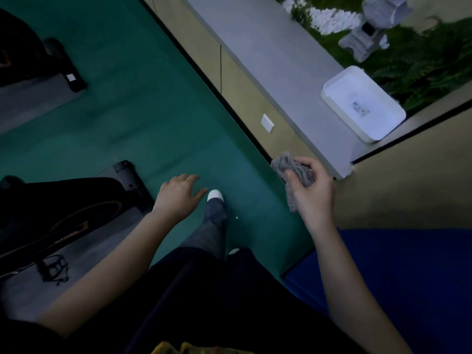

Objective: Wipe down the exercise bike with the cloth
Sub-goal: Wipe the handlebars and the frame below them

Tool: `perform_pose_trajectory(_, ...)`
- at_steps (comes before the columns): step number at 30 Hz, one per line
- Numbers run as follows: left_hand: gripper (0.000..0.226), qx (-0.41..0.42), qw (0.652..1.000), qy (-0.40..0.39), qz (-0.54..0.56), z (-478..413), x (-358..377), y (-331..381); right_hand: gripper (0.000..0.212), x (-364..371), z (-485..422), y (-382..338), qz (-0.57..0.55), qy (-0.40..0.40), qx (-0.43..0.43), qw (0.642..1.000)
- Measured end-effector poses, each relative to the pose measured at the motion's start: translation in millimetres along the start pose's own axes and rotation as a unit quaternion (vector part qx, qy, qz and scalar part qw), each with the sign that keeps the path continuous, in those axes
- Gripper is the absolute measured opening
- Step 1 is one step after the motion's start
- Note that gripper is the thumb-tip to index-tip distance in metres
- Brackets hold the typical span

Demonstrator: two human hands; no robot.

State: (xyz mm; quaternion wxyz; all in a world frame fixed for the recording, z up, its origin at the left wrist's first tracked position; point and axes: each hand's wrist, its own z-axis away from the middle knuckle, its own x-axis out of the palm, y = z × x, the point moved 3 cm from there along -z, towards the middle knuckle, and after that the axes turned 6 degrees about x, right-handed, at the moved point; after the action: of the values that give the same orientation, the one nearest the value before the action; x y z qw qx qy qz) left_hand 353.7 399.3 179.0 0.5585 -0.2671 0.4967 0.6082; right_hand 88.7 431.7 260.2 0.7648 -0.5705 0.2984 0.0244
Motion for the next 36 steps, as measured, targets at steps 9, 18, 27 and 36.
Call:
perform_pose_trajectory(9,0.053,-0.025,0.999,0.014,0.025,-121.0,-48.5,-38.3,0.023,66.1,-116.0,-79.8,0.068,-0.035,-0.065,0.995)
perform_pose_trajectory(18,0.054,-0.095,0.994,0.037,0.032,-175.4,-96.2,-97.0,0.022,147.3,-198.4,-143.0,0.091,-0.112,-0.115,0.983)
perform_pose_trajectory(27,0.055,-0.235,0.968,0.042,0.071,-201.4,-112.4,-135.6,0.024,233.1,-283.2,-194.4,0.095,-0.24,-0.164,0.952)
perform_pose_trajectory(36,0.054,-0.307,0.942,0.085,0.107,-317.2,-171.0,-119.0,0.023,288.8,-428.9,-252.5,0.097,-0.322,-0.217,0.916)
